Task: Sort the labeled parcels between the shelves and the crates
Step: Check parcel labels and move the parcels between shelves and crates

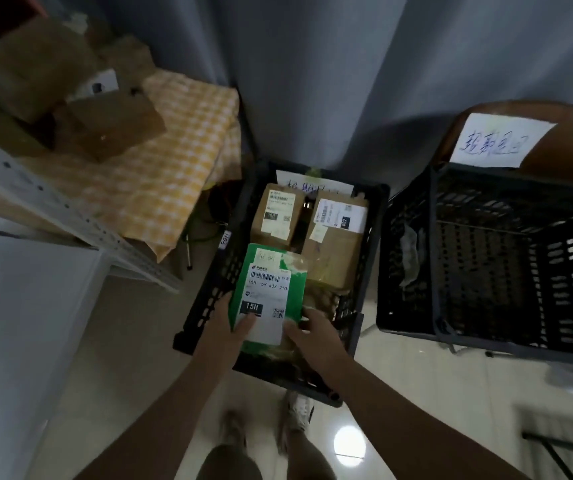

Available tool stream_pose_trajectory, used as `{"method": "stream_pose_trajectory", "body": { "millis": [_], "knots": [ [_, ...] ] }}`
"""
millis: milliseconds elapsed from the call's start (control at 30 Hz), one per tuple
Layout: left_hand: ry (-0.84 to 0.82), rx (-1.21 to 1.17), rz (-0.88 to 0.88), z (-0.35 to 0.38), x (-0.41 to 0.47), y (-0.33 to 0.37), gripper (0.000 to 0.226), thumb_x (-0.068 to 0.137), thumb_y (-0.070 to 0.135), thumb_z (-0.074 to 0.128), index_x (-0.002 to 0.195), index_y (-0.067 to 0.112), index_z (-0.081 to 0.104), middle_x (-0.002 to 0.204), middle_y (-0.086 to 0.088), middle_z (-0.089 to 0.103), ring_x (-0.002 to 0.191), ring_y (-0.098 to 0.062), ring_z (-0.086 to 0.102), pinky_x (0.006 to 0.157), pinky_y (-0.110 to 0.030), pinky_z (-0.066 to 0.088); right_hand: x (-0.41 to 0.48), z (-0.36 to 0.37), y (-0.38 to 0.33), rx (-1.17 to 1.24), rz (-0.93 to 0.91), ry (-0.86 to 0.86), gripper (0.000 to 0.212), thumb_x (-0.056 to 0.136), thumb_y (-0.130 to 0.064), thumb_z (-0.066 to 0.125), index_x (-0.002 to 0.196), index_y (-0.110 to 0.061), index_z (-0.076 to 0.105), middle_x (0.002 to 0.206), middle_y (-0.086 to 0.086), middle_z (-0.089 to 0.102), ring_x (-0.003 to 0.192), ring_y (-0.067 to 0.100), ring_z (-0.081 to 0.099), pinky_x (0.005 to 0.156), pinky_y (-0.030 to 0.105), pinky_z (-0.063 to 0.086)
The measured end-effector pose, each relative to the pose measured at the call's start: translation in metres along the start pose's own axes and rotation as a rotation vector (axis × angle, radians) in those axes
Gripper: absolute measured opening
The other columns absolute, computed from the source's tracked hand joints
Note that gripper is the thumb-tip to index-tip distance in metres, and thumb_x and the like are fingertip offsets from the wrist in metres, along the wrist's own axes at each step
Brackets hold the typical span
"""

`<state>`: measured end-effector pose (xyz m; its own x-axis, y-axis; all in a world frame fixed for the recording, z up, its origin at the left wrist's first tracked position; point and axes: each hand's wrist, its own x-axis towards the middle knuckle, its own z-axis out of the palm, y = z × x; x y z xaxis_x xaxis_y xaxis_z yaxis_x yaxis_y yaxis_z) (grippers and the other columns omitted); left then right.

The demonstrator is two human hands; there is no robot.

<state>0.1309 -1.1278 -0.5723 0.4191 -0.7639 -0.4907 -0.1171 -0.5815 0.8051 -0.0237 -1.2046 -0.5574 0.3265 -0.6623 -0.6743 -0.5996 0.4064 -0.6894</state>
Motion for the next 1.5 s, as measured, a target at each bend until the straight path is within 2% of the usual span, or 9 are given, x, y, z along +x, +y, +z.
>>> {"method": "stream_pose_trajectory", "body": {
  "millis": [133, 300, 467, 600, 767, 867, 1033, 1233, 1500],
  "knots": [
    [-0.194, -0.046, -0.088, 0.006, 0.029, -0.032, 0.054, 0.091, 0.006, 0.059, 0.136, 0.022, 0.033, 0.124, 0.003, 0.055, 0.118, -0.017, 0.053, 0.097, -0.034, 0.046, 0.033, 0.010, 0.018, -0.008, 0.128, -0.056, 0.046, 0.090, -0.008, 0.059, 0.131, -0.017, 0.038, 0.106, -0.001, 0.062, 0.095, 0.022, 0.066, 0.077, 0.033, 0.058],
    [-0.390, 0.127, -0.125, 0.032, 0.057, -0.065, 0.060, 0.092, 0.014, 0.059, 0.141, 0.030, 0.027, 0.122, 0.016, 0.046, 0.118, -0.004, 0.044, 0.086, -0.009, 0.035, 0.057, 0.009, 0.051, -0.147, 0.260, 0.015, 0.064, 0.085, 0.005, 0.051, 0.141, -0.012, 0.027, 0.110, 0.006, 0.059, 0.096, 0.024, 0.061, 0.071, 0.033, 0.055],
    [-0.428, 0.206, -0.135, 0.074, 0.085, -0.082, 0.065, 0.094, 0.016, 0.056, 0.148, 0.026, 0.020, 0.129, 0.009, 0.045, 0.115, -0.008, 0.043, 0.092, -0.023, 0.038, 0.072, 0.010, 0.080, -0.262, 0.295, 0.137, 0.073, 0.087, 0.006, 0.045, 0.150, -0.010, 0.011, 0.136, 0.019, 0.043, 0.116, 0.032, 0.051, 0.092, 0.041, 0.049],
    [-0.443, 0.212, -0.122, 0.100, 0.102, -0.098, 0.069, 0.092, 0.008, 0.058, 0.148, 0.025, 0.021, 0.107, 0.026, 0.036, 0.114, -0.006, 0.039, 0.091, -0.020, 0.033, 0.087, 0.013, 0.101, -0.335, 0.302, 0.181, 0.081, 0.089, 0.006, 0.043, 0.152, -0.013, -0.004, 0.151, 0.018, 0.023, 0.129, 0.031, 0.040, 0.099, 0.036, 0.040],
    [-0.459, 0.208, -0.077, 0.112, 0.123, -0.118, 0.073, 0.092, 0.006, 0.058, 0.150, 0.026, 0.018, 0.142, 0.006, 0.040, 0.132, -0.015, 0.038, 0.102, -0.034, 0.038, 0.101, 0.024, 0.125, -0.522, 0.257, 0.111, 0.080, 0.090, 0.002, 0.043, 0.152, -0.014, -0.005, 0.157, 0.013, 0.001, 0.140, 0.031, 0.026, 0.112, 0.039, 0.032],
    [-0.452, 0.273, -0.015, 0.117, 0.134, -0.120, 0.070, 0.091, 0.005, 0.059, 0.149, 0.023, 0.023, 0.144, -0.004, 0.045, 0.133, -0.020, 0.041, 0.104, -0.038, 0.039, 0.105, 0.030, 0.134, -0.699, 0.220, 0.052, 0.072, 0.091, 0.003, 0.044, 0.151, -0.013, 0.007, 0.158, 0.012, -0.010, 0.142, 0.031, 0.020, 0.108, 0.040, 0.034],
    [-0.430, 0.299, 0.035, 0.126, 0.150, -0.125, 0.071, 0.088, 0.005, 0.063, 0.148, 0.023, 0.028, 0.128, -0.012, 0.056, 0.114, -0.017, 0.052, 0.092, -0.033, 0.044, 0.116, 0.037, 0.140, -0.904, 0.128, 0.118, 0.067, 0.093, 0.000, 0.042, 0.150, -0.007, 0.006, 0.155, 0.025, -0.001, 0.142, 0.038, 0.013, 0.108, 0.039, 0.034],
    [-0.455, 0.359, 0.112, 0.136, 0.156, -0.130, 0.072, 0.089, 0.009, 0.061, 0.148, 0.029, 0.026, 0.105, 0.003, 0.054, 0.097, -0.007, 0.050, 0.070, -0.013, 0.036, 0.121, 0.042, 0.146, -0.976, 0.095, 0.121, 0.080, 0.091, -0.009, 0.052, 0.151, -0.011, -0.001, 0.154, 0.028, -0.005, 0.142, 0.042, 0.008, 0.109, 0.045, 0.033],
    [-0.467, 0.705, 0.230, 0.092, 0.147, -0.109, 0.048, 0.096, 0.021, 0.052, 0.142, 0.017, 0.039, 0.131, -0.010, 0.054, 0.114, -0.023, 0.055, 0.090, -0.032, 0.046, 0.117, 0.046, 0.144, -1.123, 0.127, 0.118, 0.084, 0.092, -0.014, 0.053, 0.150, -0.013, -0.007, 0.156, 0.026, -0.011, 0.144, 0.040, 0.000, 0.115, 0.049, 0.019]
  ]
}}
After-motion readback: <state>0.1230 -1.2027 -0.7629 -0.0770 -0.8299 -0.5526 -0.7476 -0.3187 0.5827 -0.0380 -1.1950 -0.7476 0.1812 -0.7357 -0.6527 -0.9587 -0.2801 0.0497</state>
